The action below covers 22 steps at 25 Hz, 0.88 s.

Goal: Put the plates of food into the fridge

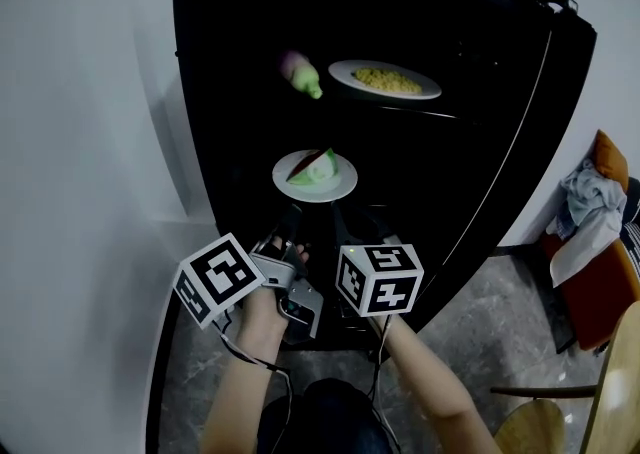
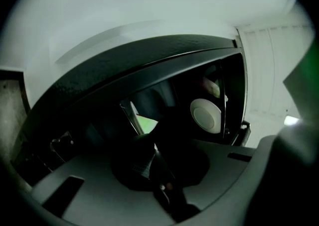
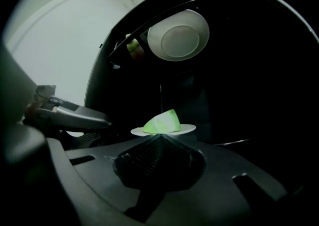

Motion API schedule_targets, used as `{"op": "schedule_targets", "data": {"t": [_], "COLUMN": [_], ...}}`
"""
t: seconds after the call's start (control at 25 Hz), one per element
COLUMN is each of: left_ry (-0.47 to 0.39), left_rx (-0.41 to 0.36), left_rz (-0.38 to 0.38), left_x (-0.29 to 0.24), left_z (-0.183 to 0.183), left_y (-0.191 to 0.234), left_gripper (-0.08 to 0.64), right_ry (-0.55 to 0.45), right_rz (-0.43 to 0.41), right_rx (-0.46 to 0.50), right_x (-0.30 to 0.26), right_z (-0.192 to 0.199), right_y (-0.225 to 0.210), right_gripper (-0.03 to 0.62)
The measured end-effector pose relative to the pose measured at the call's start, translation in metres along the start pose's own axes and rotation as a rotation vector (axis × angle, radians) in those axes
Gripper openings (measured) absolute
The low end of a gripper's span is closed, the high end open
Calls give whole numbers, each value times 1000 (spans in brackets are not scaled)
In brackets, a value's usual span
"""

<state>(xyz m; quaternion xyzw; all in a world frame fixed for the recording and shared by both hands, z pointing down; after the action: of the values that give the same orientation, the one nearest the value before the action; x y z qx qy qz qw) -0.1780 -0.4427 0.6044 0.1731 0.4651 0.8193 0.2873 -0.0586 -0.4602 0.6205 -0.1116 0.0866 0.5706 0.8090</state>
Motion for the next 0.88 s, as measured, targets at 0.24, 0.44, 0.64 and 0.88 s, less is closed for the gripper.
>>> {"op": "schedule_targets", "data": {"t": [0.24,0.44,0.64,0.88], "left_ry": [-40,-88,-173,-177], "left_rx": [-371,-551,-684,-825], "left_rz": [-189,-264,-317,-372], "left_x": [16,25,30,10], "left_z": [11,22,23,30], "left_y": [-4,-9,-13,-23], "left_gripper": [25,25,25,25], "right_ry": [40,-53,-196,-209], "right_rz": [-2,-37,-61,-86], "right_rx": [-13,-77,-96,-122], "right_x": [-3,20,58,69], "right_z": [-3,-7,-7,-5], "right_y": [1,0,3,-9], "right_gripper": [11,11,11,11]}}
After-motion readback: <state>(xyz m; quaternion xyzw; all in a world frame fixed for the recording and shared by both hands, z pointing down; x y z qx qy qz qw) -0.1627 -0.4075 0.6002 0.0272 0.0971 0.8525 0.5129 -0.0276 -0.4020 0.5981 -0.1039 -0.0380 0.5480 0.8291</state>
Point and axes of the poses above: the fingertips, and each gripper's own axes: x backward along the fingers, y to its left, z out of its underside, the point moved 4 cm from there along x, backward along the fingers, and after that the axes turned 15 degrees about y, right-handed, at the moved point
